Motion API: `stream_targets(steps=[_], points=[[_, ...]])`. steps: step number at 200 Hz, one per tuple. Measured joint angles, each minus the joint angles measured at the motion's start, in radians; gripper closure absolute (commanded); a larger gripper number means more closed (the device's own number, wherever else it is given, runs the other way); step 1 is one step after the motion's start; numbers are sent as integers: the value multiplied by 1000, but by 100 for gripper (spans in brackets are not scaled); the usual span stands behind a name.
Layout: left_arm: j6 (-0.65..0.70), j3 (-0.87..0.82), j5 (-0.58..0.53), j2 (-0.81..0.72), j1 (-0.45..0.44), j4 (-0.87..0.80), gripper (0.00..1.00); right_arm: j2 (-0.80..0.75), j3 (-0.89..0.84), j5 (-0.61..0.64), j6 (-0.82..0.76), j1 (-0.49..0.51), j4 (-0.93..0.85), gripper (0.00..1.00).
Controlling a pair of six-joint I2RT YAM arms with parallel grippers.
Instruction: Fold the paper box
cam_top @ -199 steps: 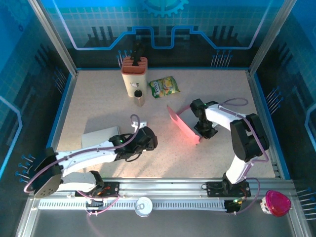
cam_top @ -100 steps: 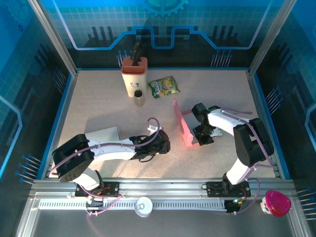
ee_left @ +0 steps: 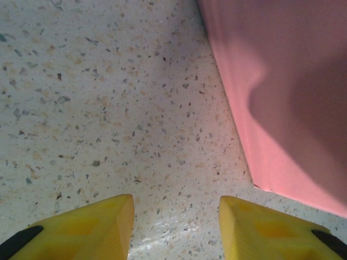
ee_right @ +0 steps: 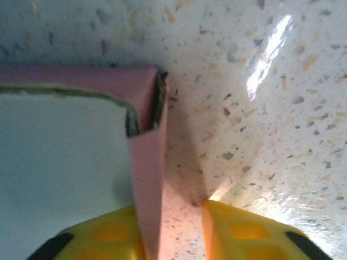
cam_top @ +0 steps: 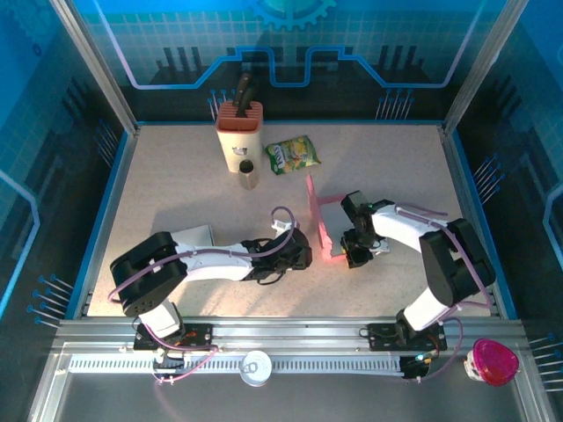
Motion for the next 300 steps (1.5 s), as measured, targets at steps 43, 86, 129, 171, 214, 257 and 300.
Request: stream_targets(steps=[43,86,129,171,214,257,300], points=[[18,14,6,0,10,19,55,-78,-30,26,4,31,-17,65],[23,22,6,2,12,19,55,-71,-31,34,14,31,-10,67],[26,26,6,2,12,16,56,-20,-18,25,33,32,21,89],[45,26,6,2,12,14,56,-11,-8,14,80,49,27,100],[68,34,6,12,21,20,56,-4,-8,-26,157,91,60,100],[75,32,6,24,55,43,56,0,-8,-31,205,124,73,100],[75,-2,6,24,66,79,56,-19,-37,-39,224,129,134,55]])
